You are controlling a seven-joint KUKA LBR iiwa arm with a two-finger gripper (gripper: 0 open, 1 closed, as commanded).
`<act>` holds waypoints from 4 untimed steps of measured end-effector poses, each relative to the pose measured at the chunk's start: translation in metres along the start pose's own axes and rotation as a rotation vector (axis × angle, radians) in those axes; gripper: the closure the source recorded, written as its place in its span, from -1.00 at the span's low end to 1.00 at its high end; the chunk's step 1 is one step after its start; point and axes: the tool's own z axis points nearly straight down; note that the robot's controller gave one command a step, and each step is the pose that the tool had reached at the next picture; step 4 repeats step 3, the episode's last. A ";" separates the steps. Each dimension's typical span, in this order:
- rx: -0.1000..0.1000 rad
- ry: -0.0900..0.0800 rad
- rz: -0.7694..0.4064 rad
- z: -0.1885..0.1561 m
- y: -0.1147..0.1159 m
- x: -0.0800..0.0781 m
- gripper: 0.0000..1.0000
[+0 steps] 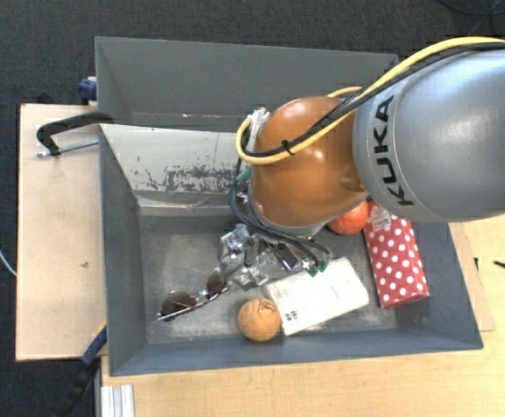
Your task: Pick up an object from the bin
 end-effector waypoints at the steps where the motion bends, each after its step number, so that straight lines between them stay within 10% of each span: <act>1: 0.002 -0.004 0.028 0.026 -0.006 -0.006 1.00; 3: -0.001 0.001 0.020 -0.078 0.000 -0.005 1.00; 4: -0.001 0.001 0.020 -0.078 0.000 -0.005 1.00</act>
Offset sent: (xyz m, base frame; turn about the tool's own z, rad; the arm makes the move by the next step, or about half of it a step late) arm 0.0245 0.0080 0.1564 -0.3141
